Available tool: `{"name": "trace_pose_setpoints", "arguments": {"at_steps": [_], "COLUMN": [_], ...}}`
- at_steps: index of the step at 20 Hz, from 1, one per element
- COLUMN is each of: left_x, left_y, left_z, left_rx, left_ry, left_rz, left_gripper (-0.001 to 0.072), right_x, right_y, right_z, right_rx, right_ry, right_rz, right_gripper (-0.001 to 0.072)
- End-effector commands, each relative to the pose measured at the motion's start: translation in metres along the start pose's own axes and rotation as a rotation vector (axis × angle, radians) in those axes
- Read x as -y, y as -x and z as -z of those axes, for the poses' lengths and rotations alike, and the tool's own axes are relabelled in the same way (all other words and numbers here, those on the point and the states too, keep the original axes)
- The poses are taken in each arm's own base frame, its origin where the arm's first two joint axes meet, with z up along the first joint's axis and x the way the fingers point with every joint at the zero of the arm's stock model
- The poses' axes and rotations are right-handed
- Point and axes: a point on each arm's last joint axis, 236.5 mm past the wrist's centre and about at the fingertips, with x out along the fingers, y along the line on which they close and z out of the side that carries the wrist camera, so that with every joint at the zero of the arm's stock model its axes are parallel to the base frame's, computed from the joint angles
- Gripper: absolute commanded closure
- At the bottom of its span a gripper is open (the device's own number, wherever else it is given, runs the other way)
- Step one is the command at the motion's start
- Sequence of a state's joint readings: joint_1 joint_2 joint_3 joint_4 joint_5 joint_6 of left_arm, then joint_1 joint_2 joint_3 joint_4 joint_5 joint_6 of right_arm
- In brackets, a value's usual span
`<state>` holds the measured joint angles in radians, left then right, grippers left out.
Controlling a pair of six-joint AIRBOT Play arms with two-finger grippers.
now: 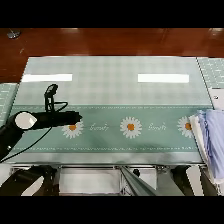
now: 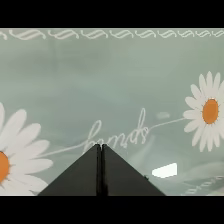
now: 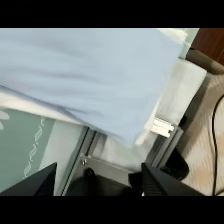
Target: Fold the shirts.
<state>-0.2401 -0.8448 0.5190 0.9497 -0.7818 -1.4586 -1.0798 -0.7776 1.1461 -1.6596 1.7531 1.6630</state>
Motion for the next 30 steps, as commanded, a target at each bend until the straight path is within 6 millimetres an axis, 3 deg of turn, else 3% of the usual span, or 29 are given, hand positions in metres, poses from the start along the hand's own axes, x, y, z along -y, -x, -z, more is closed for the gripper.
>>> {"name": "trace_pose_setpoints", "arguments": {"at_steps": [1, 2, 4, 5, 6, 7, 9, 11, 12, 14, 16, 18, 21, 25, 30], "left_x": [-0.02, -0.021, -0.005, 0.013, 0.035, 0.058, 0.093, 0.089, 0.073, 0.036, 0.003, -0.015, -0.019, -0.011, -0.011], "left_y": [0.018, 0.037, 0.088, 0.118, 0.144, 0.166, 0.185, 0.159, 0.137, 0.09, 0.064, 0.061, 0.063, 0.057, 0.053], "left_z": [-0.034, -0.059, -0.125, -0.16, -0.188, -0.209, -0.227, -0.21, -0.193, -0.152, -0.124, -0.122, -0.135, -0.106, -0.106], "left_rx": [0.06, 0.093, 0.217, 0.296, 0.364, 0.425, 0.478, 0.396, 0.318, 0.165, 0.068, 0.054, 0.099, -0.01, -0.01], "left_ry": [-0.057, -0.045, -0.056, -0.096, -0.142, -0.195, -0.307, -0.316, -0.298, -0.255, -0.225, -0.238, -0.265, -0.191, -0.186], "left_rz": [-0.079, -0.087, -0.081, -0.07, -0.054, -0.037, -0.039, -0.09, -0.136, -0.214, -0.266, -0.322, -0.347, -0.302, -0.298], "left_gripper": [0.0685, 0.0685, 0.0685, 0.0686, 0.0686, 0.0686, 0.0686, 0.0686, 0.0686, 0.0686, 0.0686, 0.0685, 0.0684, 0.0684, 0.0683], "right_x": [-0.068, -0.121, -0.227, -0.271, -0.312, -0.345, -0.398, -0.423, -0.431, -0.432, -0.417, -0.399, -0.386, -0.381, -0.382], "right_y": [0.029, 0.062, 0.145, 0.178, 0.198, 0.201, 0.167, 0.109, 0.075, 0.009, -0.042, -0.069, -0.077, -0.077, -0.077], "right_z": [-0.06, -0.08, -0.094, -0.085, -0.065, -0.036, 0.04, 0.099, 0.125, 0.148, 0.136, 0.122, 0.112, 0.109, 0.109], "right_rx": [0.188, 0.272, 0.416, 0.449, 0.45, 0.422, 0.342, 0.292, 0.277, 0.262, 0.229, 0.167, 0.143, 0.149, 0.15], "right_ry": [0.142, 0.292, 0.441, 0.514, 0.607, 0.715, 1.008, 1.213, 1.285, 1.301, 1.188, 1.077, 1.054, 1.071, 1.071], "right_rz": [-0.226, -0.403, -0.77, -0.907, -0.992, -1.027, -0.951, -0.774, -0.69, -0.552, -0.441, -0.387, -0.349, -0.326, -0.326], "right_gripper": [0.0391, 0.0696, 0.0692, 0.0692, 0.0692, 0.0692, 0.0691, 0.0691, 0.0692, 0.0692, 0.0692, 0.0692, 0.0692, 0.0692, 0.0692]}}
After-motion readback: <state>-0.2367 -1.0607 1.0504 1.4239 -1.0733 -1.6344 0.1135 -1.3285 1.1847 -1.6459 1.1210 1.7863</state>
